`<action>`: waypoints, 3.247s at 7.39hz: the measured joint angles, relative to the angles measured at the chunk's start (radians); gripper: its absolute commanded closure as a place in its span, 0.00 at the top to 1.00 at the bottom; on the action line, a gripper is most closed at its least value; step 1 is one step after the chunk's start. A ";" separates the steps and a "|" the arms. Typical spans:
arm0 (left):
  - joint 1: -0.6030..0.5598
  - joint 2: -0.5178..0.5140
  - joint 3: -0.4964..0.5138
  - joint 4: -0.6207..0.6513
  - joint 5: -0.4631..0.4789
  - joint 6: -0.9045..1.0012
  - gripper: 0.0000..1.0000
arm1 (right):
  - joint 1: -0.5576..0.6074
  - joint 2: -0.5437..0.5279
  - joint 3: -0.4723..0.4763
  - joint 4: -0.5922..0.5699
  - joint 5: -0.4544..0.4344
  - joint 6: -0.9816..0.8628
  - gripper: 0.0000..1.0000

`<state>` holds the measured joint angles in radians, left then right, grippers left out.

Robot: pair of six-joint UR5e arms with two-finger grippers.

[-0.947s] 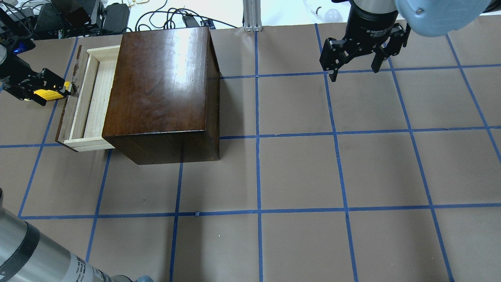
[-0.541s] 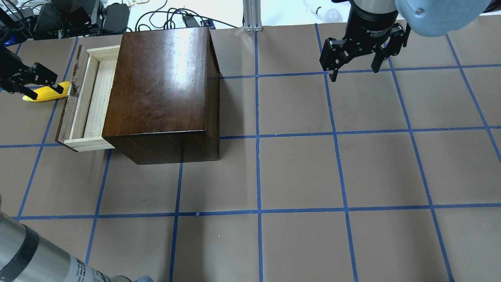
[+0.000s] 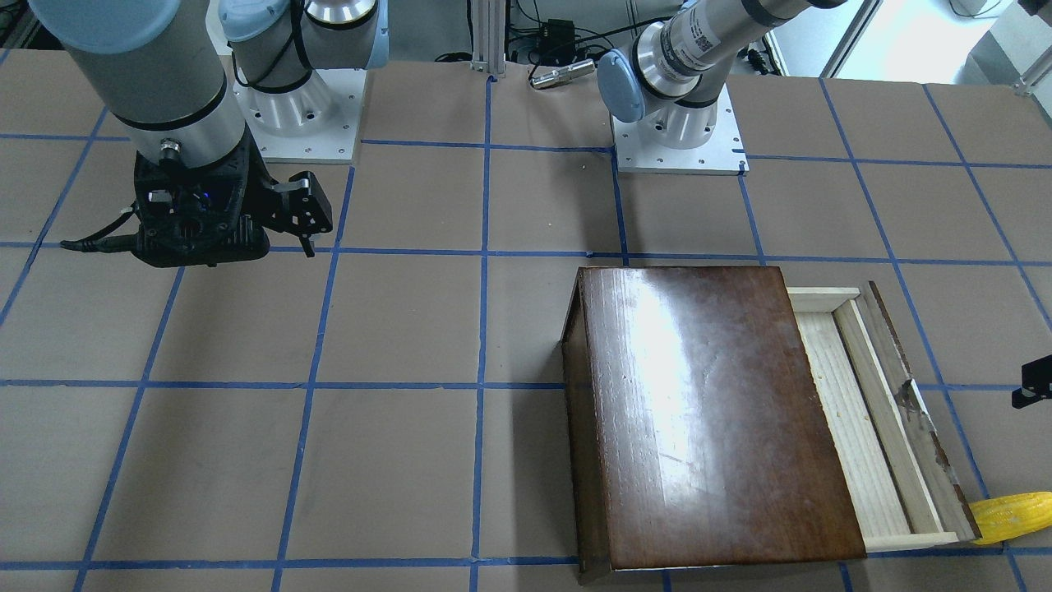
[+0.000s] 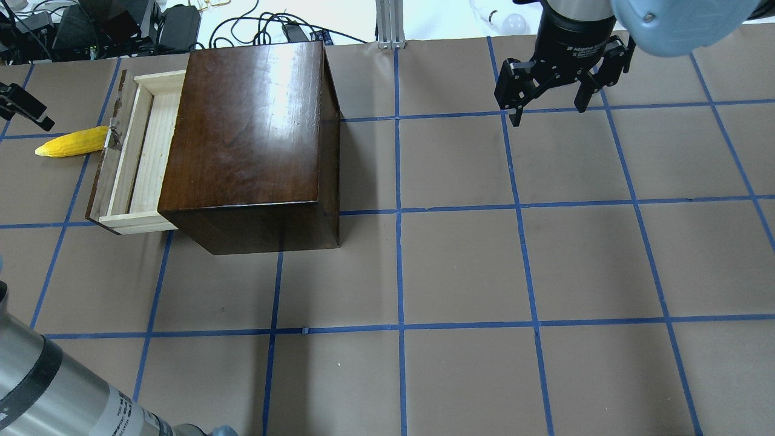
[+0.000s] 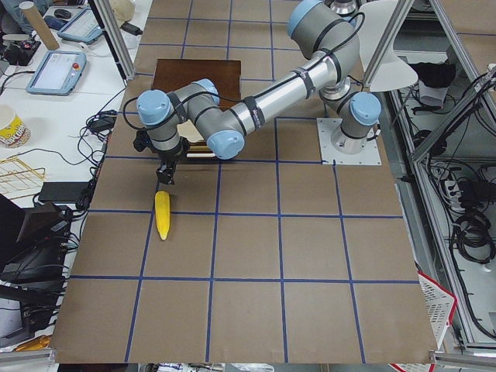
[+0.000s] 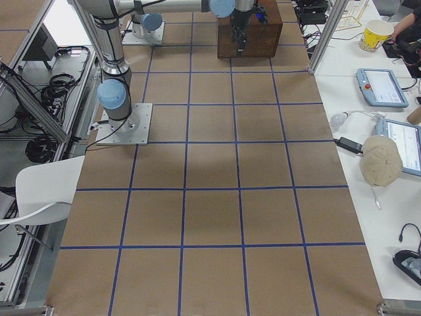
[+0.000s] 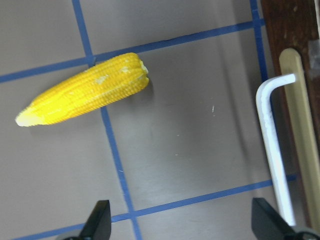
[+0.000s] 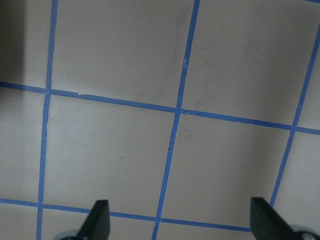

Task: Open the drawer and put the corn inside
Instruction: 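Lower the left gripper and grasp the yellow corn cob, then lift the corn with the left gripper and carry it over the open drawer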

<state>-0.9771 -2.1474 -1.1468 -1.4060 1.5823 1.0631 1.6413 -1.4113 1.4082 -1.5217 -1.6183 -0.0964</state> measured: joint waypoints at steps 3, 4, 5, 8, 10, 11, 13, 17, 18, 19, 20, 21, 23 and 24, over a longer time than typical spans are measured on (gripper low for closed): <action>0.000 -0.110 0.096 0.041 0.036 0.363 1.00 | 0.000 0.000 0.000 0.000 0.000 0.000 1.00; 0.000 -0.155 0.126 0.071 0.039 0.479 0.98 | 0.000 0.000 0.000 0.000 0.000 0.000 1.00; 0.000 -0.197 0.140 0.124 0.040 0.614 0.98 | 0.000 0.000 0.000 -0.001 0.000 0.000 1.00; 0.000 -0.270 0.136 0.212 0.037 0.895 0.98 | 0.000 0.000 0.000 -0.001 0.000 0.000 1.00; 0.000 -0.298 0.136 0.237 0.025 0.933 0.98 | 0.000 0.000 0.000 0.000 0.000 0.000 1.00; 0.000 -0.303 0.135 0.240 0.018 0.937 0.98 | 0.000 0.000 0.000 0.000 0.000 0.000 1.00; -0.001 -0.312 0.120 0.242 0.012 0.958 0.97 | 0.000 0.000 0.000 0.000 0.000 0.000 1.00; 0.000 -0.321 0.104 0.243 0.010 0.988 0.26 | 0.000 0.000 0.000 0.000 0.000 0.000 1.00; 0.000 -0.321 0.105 0.243 0.010 0.993 0.07 | 0.000 0.000 0.000 0.000 0.000 0.000 1.00; 0.000 -0.322 0.106 0.243 0.010 0.998 0.00 | 0.000 0.000 0.000 -0.001 0.000 0.000 1.00; 0.000 -0.321 0.107 0.243 0.010 1.000 0.00 | 0.000 0.000 0.000 0.000 0.000 0.000 1.00; 0.000 -0.320 0.109 0.243 0.011 1.002 0.00 | 0.000 0.000 0.000 0.000 0.000 0.000 1.00; 0.000 -0.307 0.110 0.242 0.012 0.997 0.00 | 0.000 0.000 0.000 0.000 0.000 0.000 1.00; 0.000 -0.291 0.111 0.238 0.009 0.985 0.00 | 0.000 0.000 0.000 -0.001 0.000 0.000 1.00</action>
<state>-0.9774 -2.4379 -1.0356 -1.1676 1.5909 2.0478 1.6413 -1.4113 1.4082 -1.5223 -1.6184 -0.0966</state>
